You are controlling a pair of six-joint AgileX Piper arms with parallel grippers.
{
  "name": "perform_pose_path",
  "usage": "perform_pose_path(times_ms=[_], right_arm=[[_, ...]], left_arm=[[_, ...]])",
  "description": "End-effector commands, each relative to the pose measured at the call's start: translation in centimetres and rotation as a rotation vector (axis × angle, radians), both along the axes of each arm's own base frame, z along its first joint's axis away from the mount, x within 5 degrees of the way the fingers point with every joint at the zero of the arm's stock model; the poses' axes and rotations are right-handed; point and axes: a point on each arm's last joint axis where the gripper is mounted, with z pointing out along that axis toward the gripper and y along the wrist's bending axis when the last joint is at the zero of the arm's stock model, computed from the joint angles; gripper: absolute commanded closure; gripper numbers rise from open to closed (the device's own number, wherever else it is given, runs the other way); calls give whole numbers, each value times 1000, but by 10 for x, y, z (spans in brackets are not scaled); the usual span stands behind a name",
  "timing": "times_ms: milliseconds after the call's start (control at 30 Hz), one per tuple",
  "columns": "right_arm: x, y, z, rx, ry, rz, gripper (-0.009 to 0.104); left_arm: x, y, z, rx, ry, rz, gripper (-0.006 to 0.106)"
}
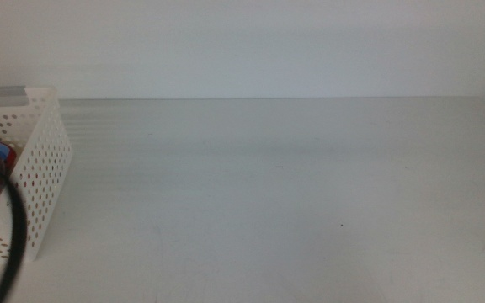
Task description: Use arms to grab the bottles and put them into the dustbin to the left of the table.
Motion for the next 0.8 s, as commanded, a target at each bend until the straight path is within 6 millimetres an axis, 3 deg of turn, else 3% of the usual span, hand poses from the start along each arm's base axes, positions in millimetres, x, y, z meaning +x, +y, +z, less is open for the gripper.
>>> perform_pose_path(times_ms=[0, 200, 433, 633, 767], right_arm=[[-14, -4, 1, 13, -115, -18, 21], [-36, -9, -23, 102, -168, -33, 21], [-43, -10, -53, 101, -167, -37, 21], [-45, -10, -81, 97, -144, -38, 21], [-46, -10, -86, 89, -85, -45, 21]], left_arm=[[-11, 1, 0, -16, -114, 12, 10], [-34, 2, -46, -19, -135, 19, 10], [-46, 3, -97, -16, -102, 19, 10], [-48, 3, -126, -14, -88, 24, 10], [-51, 5, -140, 6, -117, 40, 10]])
